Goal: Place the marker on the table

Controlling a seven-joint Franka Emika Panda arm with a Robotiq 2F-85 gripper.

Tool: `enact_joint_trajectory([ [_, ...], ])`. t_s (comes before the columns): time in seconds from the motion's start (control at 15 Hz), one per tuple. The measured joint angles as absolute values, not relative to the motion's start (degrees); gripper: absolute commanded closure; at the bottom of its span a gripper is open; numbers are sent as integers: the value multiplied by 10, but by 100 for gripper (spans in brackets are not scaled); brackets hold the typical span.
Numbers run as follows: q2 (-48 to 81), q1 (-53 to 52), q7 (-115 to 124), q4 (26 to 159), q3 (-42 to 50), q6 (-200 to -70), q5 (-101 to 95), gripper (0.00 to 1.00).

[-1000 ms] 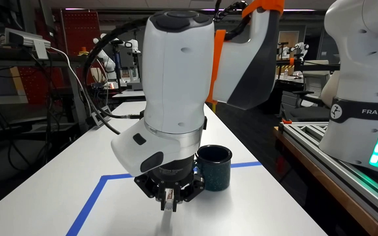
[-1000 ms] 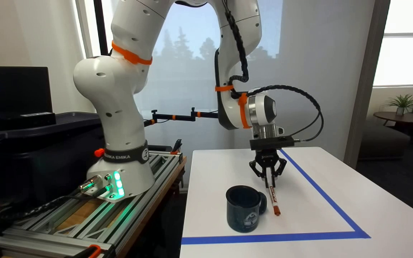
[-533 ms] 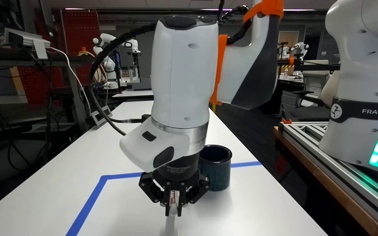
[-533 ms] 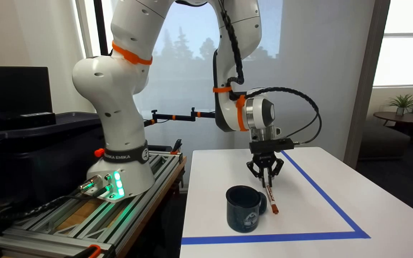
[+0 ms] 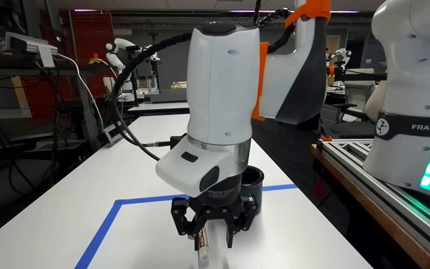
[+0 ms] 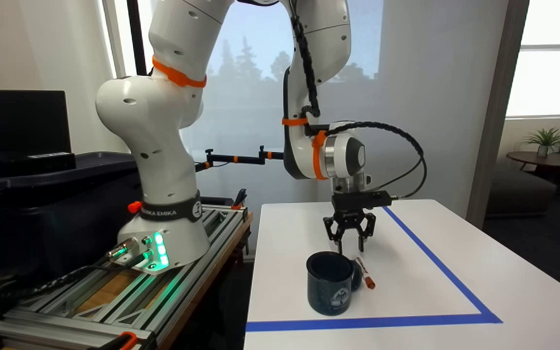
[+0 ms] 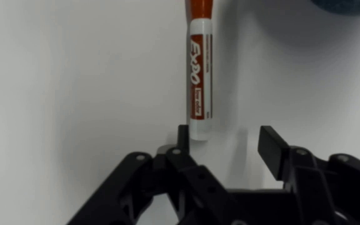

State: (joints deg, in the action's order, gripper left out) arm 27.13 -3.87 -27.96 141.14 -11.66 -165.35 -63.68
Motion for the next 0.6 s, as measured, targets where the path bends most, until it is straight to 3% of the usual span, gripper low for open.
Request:
enact_joint_trajectory([
  [0.07, 268, -30, -292, 1419, -124, -1653, -626, 0],
  [0.6, 198, 59, -359, 1494, -213, -1630, -459, 1],
])
